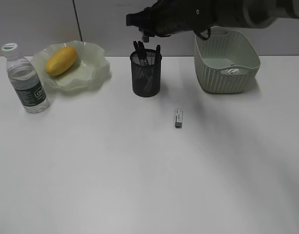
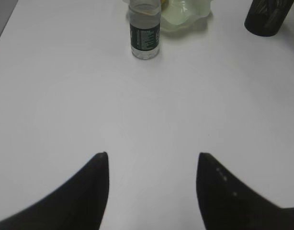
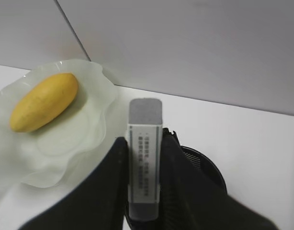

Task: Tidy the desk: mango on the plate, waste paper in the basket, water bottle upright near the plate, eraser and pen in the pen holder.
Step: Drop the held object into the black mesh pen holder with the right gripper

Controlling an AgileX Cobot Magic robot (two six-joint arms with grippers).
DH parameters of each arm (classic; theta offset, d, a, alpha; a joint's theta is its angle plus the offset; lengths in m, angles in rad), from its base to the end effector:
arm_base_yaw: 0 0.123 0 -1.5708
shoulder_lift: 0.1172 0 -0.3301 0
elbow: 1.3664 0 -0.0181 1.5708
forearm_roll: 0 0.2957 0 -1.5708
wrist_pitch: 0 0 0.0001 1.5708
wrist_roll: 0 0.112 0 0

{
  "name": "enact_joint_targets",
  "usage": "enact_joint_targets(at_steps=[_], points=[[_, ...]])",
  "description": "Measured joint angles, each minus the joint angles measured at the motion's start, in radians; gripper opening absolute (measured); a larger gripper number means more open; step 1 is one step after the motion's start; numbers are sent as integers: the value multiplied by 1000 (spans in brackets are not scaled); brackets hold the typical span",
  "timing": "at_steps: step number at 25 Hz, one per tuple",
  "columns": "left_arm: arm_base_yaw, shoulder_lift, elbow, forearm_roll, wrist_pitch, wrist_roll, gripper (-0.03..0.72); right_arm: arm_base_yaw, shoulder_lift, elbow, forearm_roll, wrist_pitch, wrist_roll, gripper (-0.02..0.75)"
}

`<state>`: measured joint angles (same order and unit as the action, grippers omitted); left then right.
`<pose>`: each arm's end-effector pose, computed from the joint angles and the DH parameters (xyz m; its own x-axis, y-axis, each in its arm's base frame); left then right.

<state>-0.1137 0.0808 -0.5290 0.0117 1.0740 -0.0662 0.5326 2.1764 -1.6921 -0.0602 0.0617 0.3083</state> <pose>0.0175 -0.0008 0.2968 -0.5150 -0.0022 -0.8572 0.0736 0.9962 -0.0467 0.5158 0.3035 0.2232 -0.4938 -0.0059 -0.8696 -0.3957 0.8920 0.2187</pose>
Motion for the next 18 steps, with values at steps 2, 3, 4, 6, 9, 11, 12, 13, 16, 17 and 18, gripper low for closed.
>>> enact_joint_targets(at_steps=[2,3,4,6,9,11,12,13,16,17,18], points=[[0,0,0,0,0,0,442,0,23,0,-12,-24,-2,176],[0,0,0,0,0,0,442,0,34,0,-16,-34,-2,177],[0,0,0,0,0,0,442,0,42,0,-21,-43,-3,179],[0,0,0,0,0,0,442,0,60,0,-27,-54,-3,186],[0,0,0,0,0,0,442,0,74,0,-31,-62,-4,242],[0,0,0,0,0,0,442,0,74,-1,-37,-62,-4,319],[0,0,0,0,0,0,442,0,74,-1,-47,-70,-4,356],[0,0,0,0,0,0,442,0,74,-1,-50,-70,-4,400],[0,0,0,0,0,0,442,0,74,-1,-54,-69,-4,449],[0,0,0,0,0,0,442,0,74,-1,-48,-62,-4,454],[0,0,0,1,0,0,442,0,74,-1,-53,-62,-4,459]])
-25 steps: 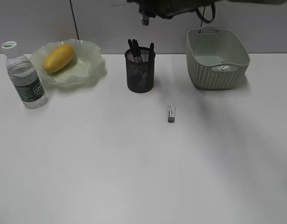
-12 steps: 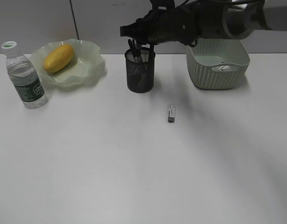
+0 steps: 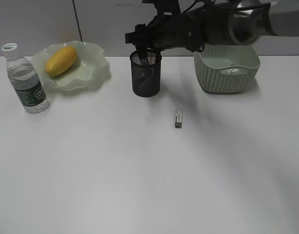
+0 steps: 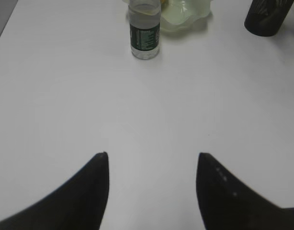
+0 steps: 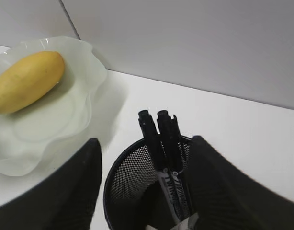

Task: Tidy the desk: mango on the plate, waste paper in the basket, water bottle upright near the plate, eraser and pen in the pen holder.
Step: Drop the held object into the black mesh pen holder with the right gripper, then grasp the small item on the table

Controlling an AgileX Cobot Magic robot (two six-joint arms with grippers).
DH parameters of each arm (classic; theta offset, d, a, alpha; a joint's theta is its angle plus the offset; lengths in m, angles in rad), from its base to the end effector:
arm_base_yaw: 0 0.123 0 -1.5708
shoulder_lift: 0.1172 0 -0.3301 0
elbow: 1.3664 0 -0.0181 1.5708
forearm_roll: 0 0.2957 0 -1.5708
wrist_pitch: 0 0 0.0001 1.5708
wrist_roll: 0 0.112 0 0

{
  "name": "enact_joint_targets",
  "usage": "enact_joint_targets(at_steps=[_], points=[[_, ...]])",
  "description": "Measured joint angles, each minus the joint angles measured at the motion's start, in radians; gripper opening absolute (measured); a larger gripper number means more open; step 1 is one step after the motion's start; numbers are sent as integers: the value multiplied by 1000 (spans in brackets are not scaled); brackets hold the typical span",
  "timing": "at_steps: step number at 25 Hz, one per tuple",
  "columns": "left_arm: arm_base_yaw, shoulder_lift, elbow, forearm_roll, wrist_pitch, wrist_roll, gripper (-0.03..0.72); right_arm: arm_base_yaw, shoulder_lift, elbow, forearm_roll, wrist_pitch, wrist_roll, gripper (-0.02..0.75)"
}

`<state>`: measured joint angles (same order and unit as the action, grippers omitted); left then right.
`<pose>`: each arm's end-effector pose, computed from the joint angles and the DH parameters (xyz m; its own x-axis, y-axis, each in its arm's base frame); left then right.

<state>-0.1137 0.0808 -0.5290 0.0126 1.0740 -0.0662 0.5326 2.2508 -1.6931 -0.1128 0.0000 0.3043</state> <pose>0.0176 -0.0008 0.2968 -0.5149 -0.0017 -0.8572 0.0732 0.9963 -0.0460 0.5235 0.3086 0.1849 -0.4800 -0.0620 -0.8750 -0.4242 0.8896 0.1696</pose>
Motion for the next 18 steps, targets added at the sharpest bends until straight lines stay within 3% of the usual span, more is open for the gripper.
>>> enact_joint_targets(at_steps=[4,13,18], points=[[0,0,0,-1,0,0,442,0,-40,0,-27,97,0,461],[0,0,0,-1,0,0,440,-1,-233,-8,-67,550,-121,462],[0,0,0,-1,0,0,438,-25,-305,-8,26,722,-243,462]])
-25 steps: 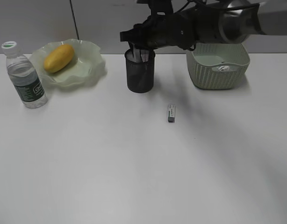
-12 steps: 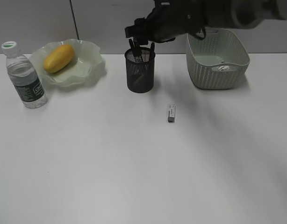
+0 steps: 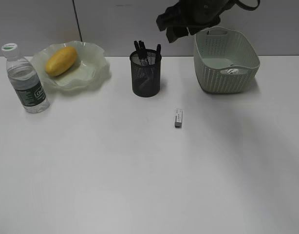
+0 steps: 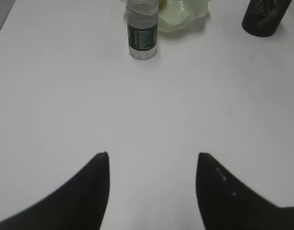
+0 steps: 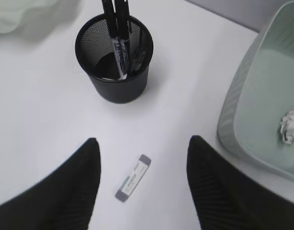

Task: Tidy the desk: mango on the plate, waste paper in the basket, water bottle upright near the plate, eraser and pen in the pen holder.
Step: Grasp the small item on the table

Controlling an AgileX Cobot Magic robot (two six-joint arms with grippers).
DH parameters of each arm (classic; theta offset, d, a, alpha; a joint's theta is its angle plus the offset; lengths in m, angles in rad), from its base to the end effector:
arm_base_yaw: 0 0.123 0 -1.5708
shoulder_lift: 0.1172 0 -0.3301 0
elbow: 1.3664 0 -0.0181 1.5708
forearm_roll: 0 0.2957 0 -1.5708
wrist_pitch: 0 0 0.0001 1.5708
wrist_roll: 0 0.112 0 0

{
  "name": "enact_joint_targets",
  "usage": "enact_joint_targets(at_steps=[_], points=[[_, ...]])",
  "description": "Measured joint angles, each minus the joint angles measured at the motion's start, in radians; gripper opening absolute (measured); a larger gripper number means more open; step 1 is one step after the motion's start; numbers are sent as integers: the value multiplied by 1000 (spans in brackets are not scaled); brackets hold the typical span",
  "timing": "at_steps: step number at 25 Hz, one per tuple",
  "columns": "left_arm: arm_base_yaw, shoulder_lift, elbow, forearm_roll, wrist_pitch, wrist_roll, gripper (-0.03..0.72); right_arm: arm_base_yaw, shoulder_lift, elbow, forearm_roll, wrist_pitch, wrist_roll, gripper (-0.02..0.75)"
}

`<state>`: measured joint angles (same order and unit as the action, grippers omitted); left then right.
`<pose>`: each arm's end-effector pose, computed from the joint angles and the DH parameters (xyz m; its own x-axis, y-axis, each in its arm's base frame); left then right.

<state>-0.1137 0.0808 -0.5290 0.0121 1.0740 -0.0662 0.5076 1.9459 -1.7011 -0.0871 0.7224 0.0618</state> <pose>0.0175 -0.0008 0.2968 -0.5150 -0.0020 -0.8572 0.0734 0.9962 -0.0464 0.4595 0.2482 0.2993 -0.6709 -0.3773 -0.6384 -0.4556 0.8890 -0.0466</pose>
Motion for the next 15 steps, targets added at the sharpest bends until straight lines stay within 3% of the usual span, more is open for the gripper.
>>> enact_joint_targets(at_steps=[6,15], points=[[0,0,0,-6,0,0,438,-111,-95,15,178,134,-117,462],[0,0,0,-6,0,0,434,-236,-372,272,196,162,-137,463]])
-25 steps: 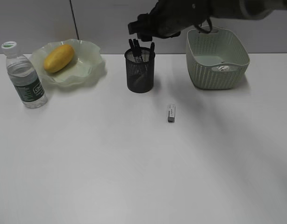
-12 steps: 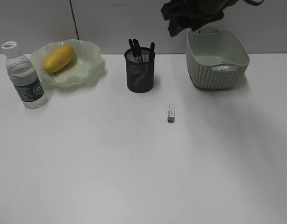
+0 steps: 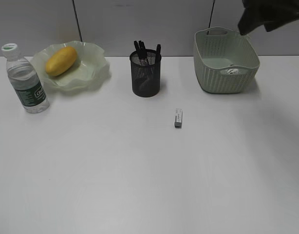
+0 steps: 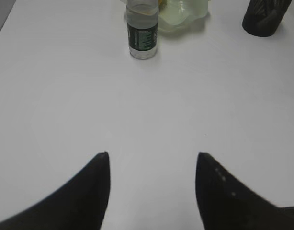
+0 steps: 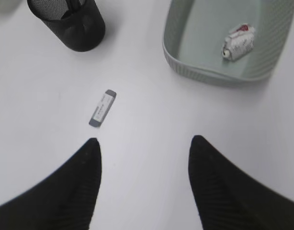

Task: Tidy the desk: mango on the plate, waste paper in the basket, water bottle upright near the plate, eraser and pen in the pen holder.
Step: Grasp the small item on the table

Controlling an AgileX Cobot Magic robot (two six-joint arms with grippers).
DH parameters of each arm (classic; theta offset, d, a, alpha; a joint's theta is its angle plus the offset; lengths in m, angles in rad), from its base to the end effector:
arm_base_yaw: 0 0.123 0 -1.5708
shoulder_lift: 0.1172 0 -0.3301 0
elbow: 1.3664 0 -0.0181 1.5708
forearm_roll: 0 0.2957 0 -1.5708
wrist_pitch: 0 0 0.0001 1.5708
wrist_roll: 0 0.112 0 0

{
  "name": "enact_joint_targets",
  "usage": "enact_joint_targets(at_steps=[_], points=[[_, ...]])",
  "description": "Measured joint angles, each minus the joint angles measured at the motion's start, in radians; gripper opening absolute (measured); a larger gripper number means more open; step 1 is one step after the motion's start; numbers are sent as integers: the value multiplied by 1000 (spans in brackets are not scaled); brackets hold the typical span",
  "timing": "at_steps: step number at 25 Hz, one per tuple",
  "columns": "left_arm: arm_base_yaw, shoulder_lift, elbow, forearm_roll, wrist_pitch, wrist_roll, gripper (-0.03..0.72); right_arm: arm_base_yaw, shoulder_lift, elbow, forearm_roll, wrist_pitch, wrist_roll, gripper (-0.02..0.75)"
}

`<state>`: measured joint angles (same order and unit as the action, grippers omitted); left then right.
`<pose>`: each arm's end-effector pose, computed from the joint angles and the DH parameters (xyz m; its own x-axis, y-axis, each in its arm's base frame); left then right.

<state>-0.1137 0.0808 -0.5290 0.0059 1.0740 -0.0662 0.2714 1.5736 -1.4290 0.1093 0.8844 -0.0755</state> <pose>0.0175 -0.0014 0.2968 -0.5155 -0.0049 -0.8569 0.0765 0.9957 -0.0517 0.3844 0.1168 0.3617 -0.7754 -0.2221 -0.5911 -0.3199 0.9453 0.0645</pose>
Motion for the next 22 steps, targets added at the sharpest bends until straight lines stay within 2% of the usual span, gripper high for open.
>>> enact_joint_targets(at_steps=[13,19,22], points=[[0,0,0,5,0,0,433,-16,-620,568,32,-62,53,463],[0,0,0,5,0,0,433,-16,-896,724,24,-67,63,463],[0,0,0,5,0,0,433,-16,-1014,770,6,-19,75,464]])
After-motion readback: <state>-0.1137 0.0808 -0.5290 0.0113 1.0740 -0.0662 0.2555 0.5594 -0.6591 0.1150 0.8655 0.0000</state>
